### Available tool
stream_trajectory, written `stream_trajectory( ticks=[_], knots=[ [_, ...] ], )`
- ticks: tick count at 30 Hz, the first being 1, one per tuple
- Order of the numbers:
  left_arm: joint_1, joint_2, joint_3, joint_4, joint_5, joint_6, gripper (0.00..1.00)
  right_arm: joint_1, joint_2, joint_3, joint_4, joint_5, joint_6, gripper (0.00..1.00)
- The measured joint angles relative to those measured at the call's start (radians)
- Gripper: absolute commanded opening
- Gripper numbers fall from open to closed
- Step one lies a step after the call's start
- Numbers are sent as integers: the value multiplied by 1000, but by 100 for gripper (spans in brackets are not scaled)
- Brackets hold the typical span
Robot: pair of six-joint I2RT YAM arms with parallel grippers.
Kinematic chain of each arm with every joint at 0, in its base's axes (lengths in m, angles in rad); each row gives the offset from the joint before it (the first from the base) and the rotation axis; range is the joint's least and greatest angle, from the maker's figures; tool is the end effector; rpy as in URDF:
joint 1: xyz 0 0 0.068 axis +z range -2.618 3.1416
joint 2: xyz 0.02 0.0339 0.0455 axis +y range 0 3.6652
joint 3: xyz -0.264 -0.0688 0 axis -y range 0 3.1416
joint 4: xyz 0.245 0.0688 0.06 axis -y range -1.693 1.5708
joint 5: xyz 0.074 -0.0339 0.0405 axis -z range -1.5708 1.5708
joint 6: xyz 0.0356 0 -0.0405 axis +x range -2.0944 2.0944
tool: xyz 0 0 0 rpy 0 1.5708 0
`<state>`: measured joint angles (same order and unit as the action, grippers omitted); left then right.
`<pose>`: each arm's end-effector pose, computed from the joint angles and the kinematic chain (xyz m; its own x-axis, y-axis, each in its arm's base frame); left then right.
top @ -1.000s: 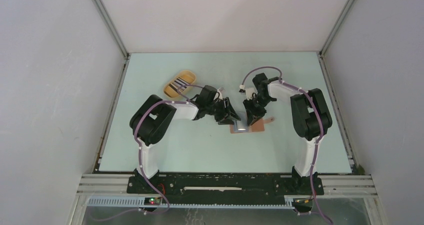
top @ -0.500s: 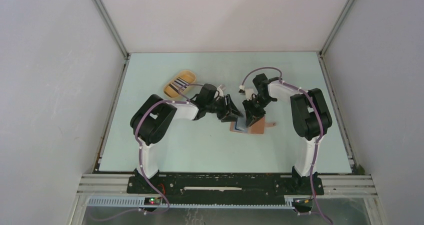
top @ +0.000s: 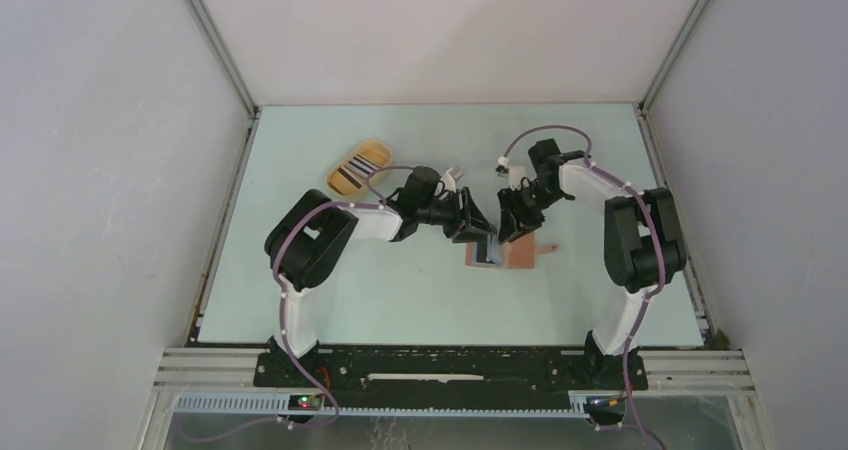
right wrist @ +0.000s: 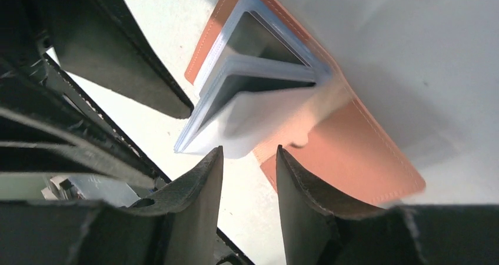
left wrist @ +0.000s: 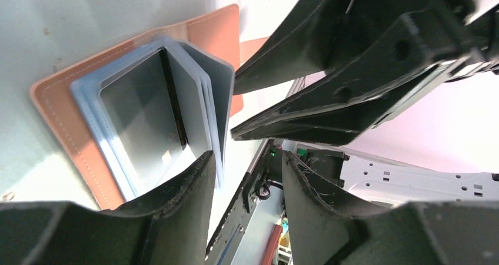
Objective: Put the credit cards into the card holder
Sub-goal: Turn over the card slot in the card holder.
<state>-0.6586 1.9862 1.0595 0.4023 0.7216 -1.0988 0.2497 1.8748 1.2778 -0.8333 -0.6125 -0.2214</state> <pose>0.3089 -0.2688 0.1447 -0.9920 -0.0778 -0.0990 0.0618 0.3838 -0.9214 0.3339 0.1063 0.1752 -0.8745 -0.4084 -0.2616 -0.4841 0.7003 0.5246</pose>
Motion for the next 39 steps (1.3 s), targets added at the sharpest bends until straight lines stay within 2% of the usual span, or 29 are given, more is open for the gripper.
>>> stream_trajectory(
  ticks=[6, 12, 19, 21, 25, 29, 36, 39],
  knots=[
    [-19, 37, 63, -20, 25, 0, 51, -82, -94, -36, 10, -2, 0, 44],
    [-46, 95, 177, -63, 50, 3, 52, -191, -121, -64, 28, -31, 3, 43],
    [-78, 177, 322, -154, 68, 23, 52, -303, -201, -138, 53, -246, -7, 41],
    [-85, 200, 357, -186, 68, 32, 50, -324, -233, -158, 62, -297, -5, 34],
    [-92, 241, 400, -257, 63, 43, 41, -341, -256, -165, 92, -354, 16, 24],
    [-92, 273, 412, -325, 41, 53, 39, -342, -250, -167, 122, -384, 50, 18],
    [-90, 268, 409, -360, -8, 73, 44, -336, -188, -187, 174, -372, 119, 14],
    [-84, 210, 372, -358, -43, 101, 48, -314, -153, -187, 187, -322, 141, 14]
  ],
)
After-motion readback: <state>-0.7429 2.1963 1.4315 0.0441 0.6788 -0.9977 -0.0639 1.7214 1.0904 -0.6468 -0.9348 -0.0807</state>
